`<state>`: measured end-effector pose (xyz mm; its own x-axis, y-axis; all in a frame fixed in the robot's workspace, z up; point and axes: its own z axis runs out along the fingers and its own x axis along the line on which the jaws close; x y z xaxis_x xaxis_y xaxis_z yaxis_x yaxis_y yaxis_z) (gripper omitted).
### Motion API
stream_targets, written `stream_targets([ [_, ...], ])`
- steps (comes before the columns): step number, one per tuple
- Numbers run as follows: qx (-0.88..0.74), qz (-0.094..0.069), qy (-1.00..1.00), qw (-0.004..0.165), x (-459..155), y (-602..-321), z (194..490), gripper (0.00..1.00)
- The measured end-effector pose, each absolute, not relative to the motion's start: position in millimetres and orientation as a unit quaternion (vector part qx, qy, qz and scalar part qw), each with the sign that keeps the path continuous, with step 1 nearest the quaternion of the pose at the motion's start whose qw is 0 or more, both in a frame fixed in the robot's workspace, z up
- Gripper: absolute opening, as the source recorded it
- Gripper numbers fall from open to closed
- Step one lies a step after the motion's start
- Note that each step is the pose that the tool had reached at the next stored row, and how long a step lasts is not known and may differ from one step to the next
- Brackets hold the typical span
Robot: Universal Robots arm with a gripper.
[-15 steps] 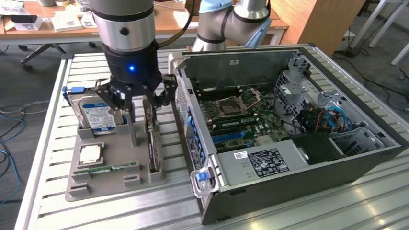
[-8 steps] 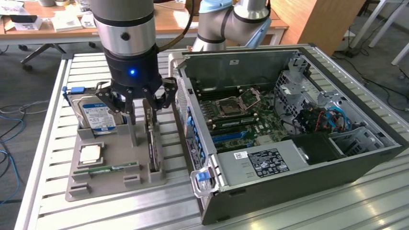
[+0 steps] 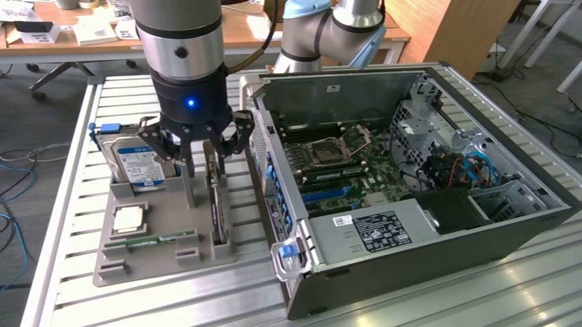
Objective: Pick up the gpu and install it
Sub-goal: 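Pick up the gpu and move the gpu toward the slot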
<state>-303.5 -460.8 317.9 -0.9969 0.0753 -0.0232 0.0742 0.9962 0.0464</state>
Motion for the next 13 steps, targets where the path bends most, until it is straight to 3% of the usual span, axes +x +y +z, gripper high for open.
stream_targets([
  [13, 0.037, 0.023, 0.999, 0.012, -303.5, -460.8, 299.9, 0.49],
])
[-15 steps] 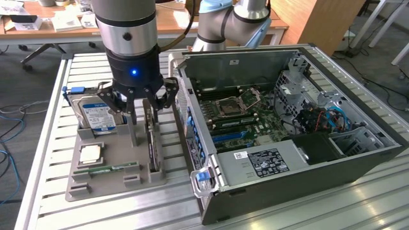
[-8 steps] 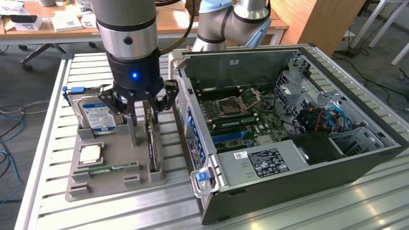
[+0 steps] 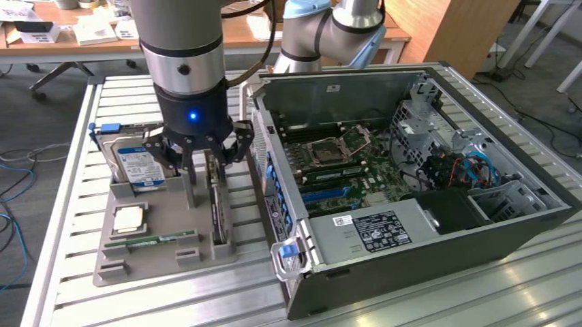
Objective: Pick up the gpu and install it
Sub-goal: 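Pick up the gpu and move the gpu toward the slot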
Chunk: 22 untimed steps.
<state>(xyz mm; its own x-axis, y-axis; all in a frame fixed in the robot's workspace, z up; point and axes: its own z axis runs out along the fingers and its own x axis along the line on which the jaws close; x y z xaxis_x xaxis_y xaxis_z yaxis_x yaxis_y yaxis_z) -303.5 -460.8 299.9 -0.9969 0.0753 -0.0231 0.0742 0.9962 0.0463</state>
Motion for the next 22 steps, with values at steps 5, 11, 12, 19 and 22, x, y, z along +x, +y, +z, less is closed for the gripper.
stream_targets([
  [5, 0.037, 0.023, 0.999, 0.012, -303.5, -460.8, 293.8, 0.49],
  [11, 0.037, 0.023, 0.999, 0.012, -301.6, -460.8, 292.8, 0.49],
  [12, 0.037, 0.023, 0.999, 0.012, -301.5, -460.8, 292.1, 0.49],
  [19, 0.037, 0.023, 0.999, 0.012, -301.3, -460.8, 283.1, 0.49],
  [22, 0.037, 0.023, 0.999, 0.012, -301.2, -460.8, 279.2, 0.49],
])
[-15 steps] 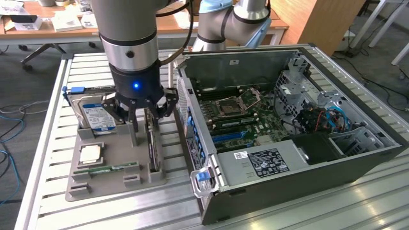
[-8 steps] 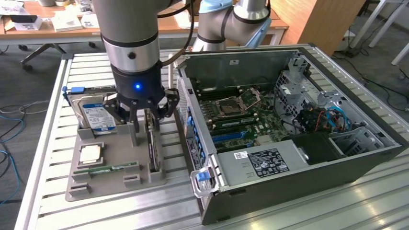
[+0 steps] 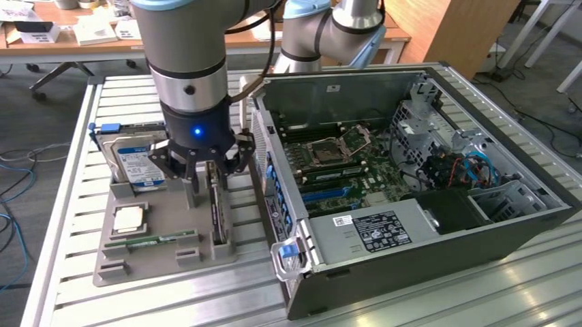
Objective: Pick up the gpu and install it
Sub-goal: 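Pick up the gpu and move the gpu toward the slot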
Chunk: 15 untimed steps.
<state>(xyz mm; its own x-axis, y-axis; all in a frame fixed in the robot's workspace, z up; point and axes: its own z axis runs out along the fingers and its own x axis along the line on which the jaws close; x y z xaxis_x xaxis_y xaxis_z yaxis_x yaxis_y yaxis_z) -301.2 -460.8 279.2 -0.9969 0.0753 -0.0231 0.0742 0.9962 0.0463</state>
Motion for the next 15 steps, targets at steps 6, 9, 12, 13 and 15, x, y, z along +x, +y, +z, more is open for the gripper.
stream_targets([
  [6, 0.037, 0.023, 0.999, 0.012, -301.3, -460.8, 274.2, 0.49],
  [9, 0.037, 0.023, 0.999, 0.012, -301.3, -460.8, 274.1, 0.49],
  [12, 0.037, 0.023, 0.999, 0.012, -301.2, -460.8, 274.1, 0.49],
  [13, 0.037, 0.023, 0.999, 0.012, -301.2, -460.8, 274.1, 0.49],
  [15, 0.037, 0.023, 0.999, 0.012, -301.2, -460.8, 274.1, 0.49],
])
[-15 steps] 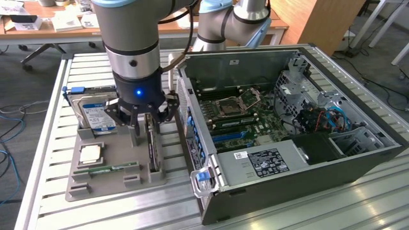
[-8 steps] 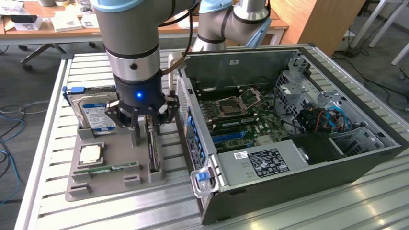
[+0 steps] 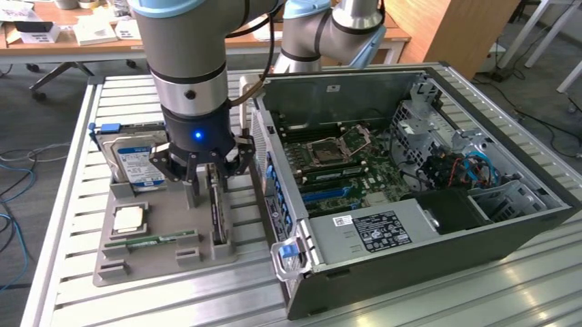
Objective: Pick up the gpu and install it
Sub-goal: 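Pick up the gpu and move the gpu toward the slot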
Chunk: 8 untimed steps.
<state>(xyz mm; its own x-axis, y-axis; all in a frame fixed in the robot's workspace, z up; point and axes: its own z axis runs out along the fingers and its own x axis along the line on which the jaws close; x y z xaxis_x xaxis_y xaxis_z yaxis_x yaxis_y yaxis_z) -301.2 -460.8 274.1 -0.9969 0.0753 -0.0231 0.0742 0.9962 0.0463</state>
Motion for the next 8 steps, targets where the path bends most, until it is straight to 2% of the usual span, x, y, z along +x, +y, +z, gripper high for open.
stream_targets([
  [8, 0.037, 0.023, 0.999, 0.012, -301.2, -460.8, 274.0, 0.49],
])
